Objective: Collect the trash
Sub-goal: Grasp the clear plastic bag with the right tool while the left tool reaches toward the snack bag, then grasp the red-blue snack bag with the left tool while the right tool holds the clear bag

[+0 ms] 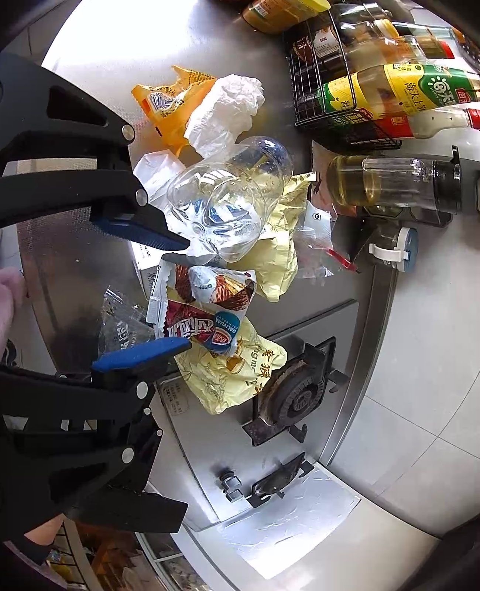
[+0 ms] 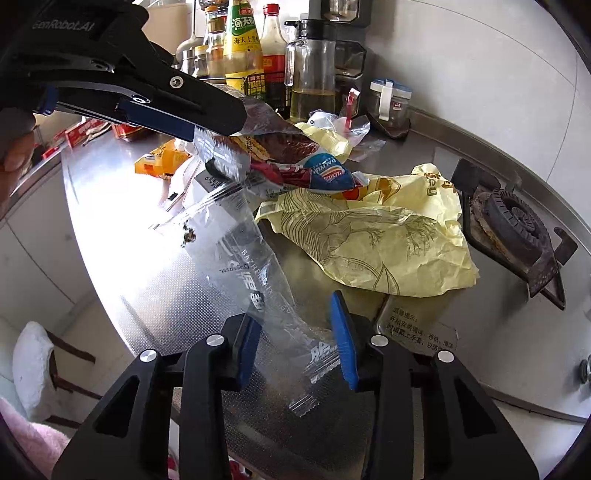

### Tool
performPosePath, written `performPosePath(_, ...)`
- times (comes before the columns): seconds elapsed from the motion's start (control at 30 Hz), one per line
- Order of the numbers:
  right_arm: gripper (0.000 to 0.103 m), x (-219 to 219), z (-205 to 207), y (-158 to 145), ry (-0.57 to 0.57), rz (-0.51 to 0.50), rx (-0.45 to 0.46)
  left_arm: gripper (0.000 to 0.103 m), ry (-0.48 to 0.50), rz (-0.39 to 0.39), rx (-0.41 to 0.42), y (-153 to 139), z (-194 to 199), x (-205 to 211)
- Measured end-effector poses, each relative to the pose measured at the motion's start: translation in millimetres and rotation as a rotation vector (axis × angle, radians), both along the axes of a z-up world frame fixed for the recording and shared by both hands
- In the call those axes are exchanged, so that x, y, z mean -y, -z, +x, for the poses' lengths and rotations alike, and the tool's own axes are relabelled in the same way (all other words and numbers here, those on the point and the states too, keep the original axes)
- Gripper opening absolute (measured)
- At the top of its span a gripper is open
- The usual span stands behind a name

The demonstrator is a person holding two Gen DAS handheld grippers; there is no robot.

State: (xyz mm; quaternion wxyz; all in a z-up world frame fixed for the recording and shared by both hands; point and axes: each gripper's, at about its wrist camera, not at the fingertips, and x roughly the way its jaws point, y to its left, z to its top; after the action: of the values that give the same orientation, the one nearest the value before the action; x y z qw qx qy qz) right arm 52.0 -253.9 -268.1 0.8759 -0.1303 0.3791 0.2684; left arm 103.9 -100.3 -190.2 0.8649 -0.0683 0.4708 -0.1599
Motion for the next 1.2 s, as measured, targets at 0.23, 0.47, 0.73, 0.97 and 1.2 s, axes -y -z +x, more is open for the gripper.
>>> performPosePath(0.23,0.028,1.2,-3.6,5.1,-0.01,-0.002,-0.026,0.043,-0.007,0.007,-0.038,13.6,11.6,3.3)
performPosePath(0.47,0.016,3.0,-6.7,2.0,-0.031,0.0,-0.043,0.049,0.002,-0.02,-0.039,14.9,16.5,10.2)
performPosePath(0.73,0.013,14.8,-15.2,-9.7,-0.034,0.024,-0.058,0.046,0.015,-0.032,-0.033,14.3,24.7,15.0)
performPosePath(0.97,0.013,20.3,-17.3,-10.8,-0.02,0.025,-0.068,0.057,0.071,0.031,0.076,-3.7,12.6,38.0)
performPosePath(1.2,0.013,26.5,-18.6,-12.3,-0.007,0.051,-0.085,0.059,0.123,0.058,0.05,9.5,27.7,54.7)
